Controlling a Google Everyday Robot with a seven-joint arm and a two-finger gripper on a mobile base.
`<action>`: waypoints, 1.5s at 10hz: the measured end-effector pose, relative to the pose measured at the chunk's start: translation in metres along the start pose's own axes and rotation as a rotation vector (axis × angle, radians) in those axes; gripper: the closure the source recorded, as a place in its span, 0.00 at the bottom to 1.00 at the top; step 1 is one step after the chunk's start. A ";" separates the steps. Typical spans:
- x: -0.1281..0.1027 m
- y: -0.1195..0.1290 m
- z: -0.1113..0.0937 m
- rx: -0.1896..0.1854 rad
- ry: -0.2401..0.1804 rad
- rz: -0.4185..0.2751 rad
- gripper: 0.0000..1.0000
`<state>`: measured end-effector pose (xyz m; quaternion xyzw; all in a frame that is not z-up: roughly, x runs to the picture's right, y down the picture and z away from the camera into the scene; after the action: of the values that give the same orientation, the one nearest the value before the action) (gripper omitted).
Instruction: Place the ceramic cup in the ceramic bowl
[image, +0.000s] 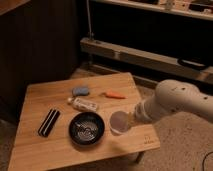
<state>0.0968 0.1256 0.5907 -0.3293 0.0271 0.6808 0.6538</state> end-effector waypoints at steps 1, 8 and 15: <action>-0.001 0.016 -0.007 -0.015 -0.001 -0.031 1.00; -0.017 0.132 0.095 -0.105 0.102 -0.274 1.00; -0.038 0.128 0.150 -0.022 0.109 -0.327 1.00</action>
<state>-0.0839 0.1444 0.6761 -0.3728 0.0010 0.5470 0.7496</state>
